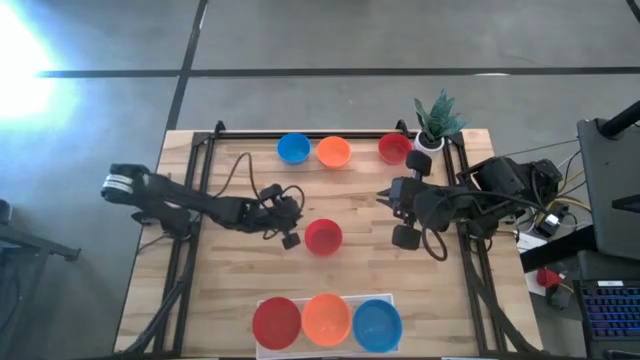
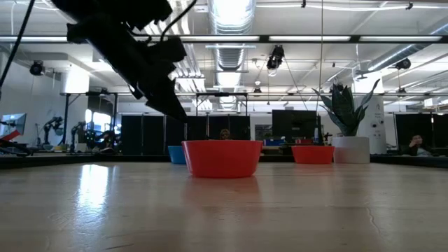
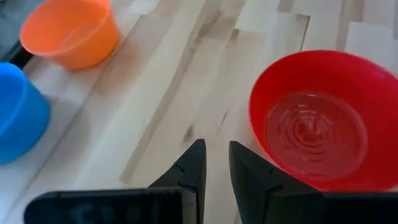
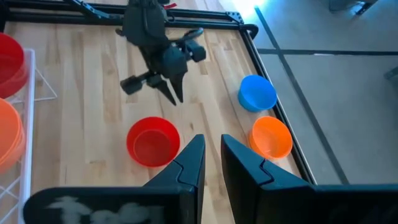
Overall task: Pick & Place Mini bowls
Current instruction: Stack the bottom red bowl on top of the other red bowl on the shelf
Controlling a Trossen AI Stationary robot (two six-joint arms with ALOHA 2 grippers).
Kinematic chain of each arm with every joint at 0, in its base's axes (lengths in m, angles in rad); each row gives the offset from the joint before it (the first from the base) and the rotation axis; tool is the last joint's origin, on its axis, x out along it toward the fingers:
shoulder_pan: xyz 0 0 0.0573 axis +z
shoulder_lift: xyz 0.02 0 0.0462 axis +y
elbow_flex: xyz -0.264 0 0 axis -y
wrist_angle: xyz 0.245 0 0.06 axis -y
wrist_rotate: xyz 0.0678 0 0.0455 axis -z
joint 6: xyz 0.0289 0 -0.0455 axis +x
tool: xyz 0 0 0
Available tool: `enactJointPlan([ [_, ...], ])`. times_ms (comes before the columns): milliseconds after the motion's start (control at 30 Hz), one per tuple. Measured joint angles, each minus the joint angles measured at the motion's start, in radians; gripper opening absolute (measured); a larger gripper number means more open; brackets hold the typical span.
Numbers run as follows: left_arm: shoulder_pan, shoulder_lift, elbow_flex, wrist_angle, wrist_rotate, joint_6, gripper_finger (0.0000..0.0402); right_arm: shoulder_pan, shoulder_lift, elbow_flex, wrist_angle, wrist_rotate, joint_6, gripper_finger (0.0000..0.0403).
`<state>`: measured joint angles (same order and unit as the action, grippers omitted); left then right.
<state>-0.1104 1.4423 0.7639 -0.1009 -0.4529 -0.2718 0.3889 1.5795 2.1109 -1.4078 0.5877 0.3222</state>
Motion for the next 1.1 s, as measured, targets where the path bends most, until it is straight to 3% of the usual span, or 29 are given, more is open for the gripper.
enactJointPlan([
  [367, 0.026, 0.131, 0.009, 0.084, 0.038, -0.142, 0.0064, 0.000, 0.000, 0.000, -0.004, 0.000, 0.001, 0.0047],
  [600, 0.031, 0.127, 0.009, 0.102, 0.081, -0.184, 0.0064, 0.000, 0.000, 0.000, -0.003, 0.000, 0.019, 0.0047],
  [767, 0.031, 0.129, 0.010, 0.105, 0.170, -0.208, 0.0064, 0.000, 0.000, 0.000, -0.002, 0.000, 0.019, 0.0047],
  [1100, 0.033, 0.136, 0.008, 0.113, 0.175, -0.242, 0.0064, 0.000, 0.000, 0.000, 0.000, 0.000, 0.019, 0.0047],
])
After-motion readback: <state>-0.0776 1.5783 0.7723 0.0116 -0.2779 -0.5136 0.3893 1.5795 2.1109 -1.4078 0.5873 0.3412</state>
